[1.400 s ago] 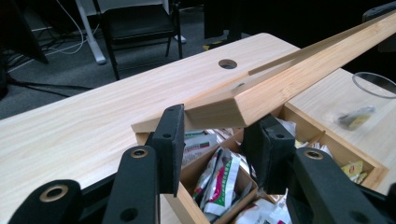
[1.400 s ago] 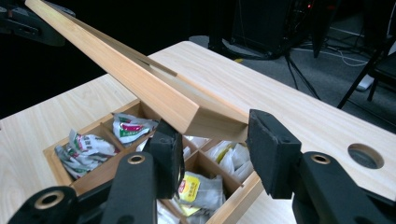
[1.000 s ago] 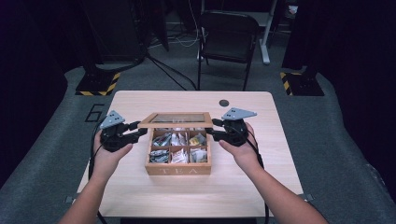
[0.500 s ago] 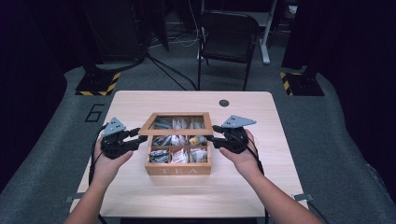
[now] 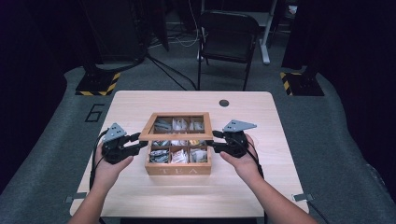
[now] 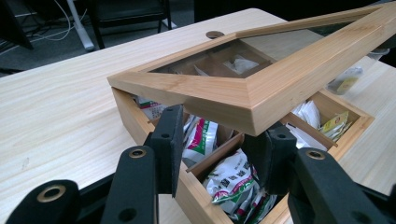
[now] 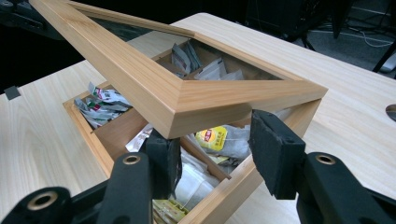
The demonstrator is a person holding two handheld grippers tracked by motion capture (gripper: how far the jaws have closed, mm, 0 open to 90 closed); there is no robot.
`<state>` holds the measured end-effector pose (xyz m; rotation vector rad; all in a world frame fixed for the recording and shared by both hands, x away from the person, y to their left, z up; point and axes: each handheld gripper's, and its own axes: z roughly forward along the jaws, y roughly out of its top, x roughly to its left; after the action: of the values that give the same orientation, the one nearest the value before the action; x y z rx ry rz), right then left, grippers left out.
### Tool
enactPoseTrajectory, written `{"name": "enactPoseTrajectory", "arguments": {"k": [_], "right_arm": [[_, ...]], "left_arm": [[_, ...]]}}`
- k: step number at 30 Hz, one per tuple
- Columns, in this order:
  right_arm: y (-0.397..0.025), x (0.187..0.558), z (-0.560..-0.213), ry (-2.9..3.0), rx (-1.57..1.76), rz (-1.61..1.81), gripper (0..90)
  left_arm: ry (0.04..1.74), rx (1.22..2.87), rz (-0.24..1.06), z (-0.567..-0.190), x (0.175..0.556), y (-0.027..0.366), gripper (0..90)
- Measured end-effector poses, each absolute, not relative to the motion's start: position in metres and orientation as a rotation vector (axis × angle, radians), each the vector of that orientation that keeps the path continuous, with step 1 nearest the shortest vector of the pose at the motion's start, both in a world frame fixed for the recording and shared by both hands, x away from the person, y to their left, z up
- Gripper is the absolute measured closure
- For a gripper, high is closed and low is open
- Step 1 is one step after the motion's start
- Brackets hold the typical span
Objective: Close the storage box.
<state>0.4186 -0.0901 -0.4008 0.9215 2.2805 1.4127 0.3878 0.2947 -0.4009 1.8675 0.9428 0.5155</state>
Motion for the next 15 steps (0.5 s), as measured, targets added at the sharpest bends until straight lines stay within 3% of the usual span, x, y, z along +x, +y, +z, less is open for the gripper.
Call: {"name": "enactPoseTrajectory", "arguments": {"k": [15], "right_arm": [[-0.089,0.406,-0.418,2.314,0.94,1.398,48.8]], "left_arm": [[0.957,1.896,0.473,-0.417,0.375,0.293,53.8]]}}
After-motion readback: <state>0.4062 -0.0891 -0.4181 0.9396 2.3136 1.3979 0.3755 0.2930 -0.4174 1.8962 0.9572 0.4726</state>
